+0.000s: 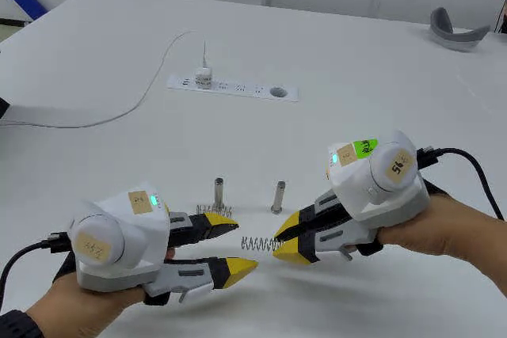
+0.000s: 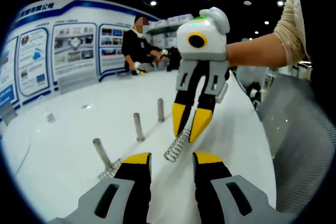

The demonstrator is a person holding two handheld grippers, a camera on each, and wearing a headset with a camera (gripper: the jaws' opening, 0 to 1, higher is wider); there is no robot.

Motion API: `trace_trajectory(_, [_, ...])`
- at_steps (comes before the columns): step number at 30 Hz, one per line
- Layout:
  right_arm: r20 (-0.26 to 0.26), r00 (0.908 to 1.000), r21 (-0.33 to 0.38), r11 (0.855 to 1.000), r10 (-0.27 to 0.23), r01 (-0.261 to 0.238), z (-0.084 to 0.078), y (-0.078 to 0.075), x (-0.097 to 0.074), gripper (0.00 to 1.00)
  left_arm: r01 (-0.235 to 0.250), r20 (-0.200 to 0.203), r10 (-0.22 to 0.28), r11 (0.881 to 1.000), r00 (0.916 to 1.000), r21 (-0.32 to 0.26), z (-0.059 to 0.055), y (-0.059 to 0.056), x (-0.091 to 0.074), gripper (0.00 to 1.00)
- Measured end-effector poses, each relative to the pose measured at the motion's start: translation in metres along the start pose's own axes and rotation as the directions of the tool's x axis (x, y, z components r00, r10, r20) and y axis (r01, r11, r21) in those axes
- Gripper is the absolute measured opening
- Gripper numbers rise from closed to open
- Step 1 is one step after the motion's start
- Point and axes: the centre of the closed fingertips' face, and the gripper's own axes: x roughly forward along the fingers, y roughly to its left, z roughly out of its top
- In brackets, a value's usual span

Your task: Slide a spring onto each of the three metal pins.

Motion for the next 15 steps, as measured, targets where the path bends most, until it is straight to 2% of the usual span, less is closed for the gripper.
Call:
trace_trajectory(12, [-0.029,0.999,-0.031,0.999,0.035,-0.036,0.002,0.01,0.0,0.11,0.038,-0.008,-0.038,0.997,0.9992,0.071,0.0,-0.011,0.003,0.16])
trace_trajectory(15, [-0.029,0.9989,-0.031,0.999,0.037,-0.038,0.003,0.011,-0.001,0.11,0.044,-0.009,-0.043,0.996,0.999,0.079,0.001,-0.013,0.004,0.15])
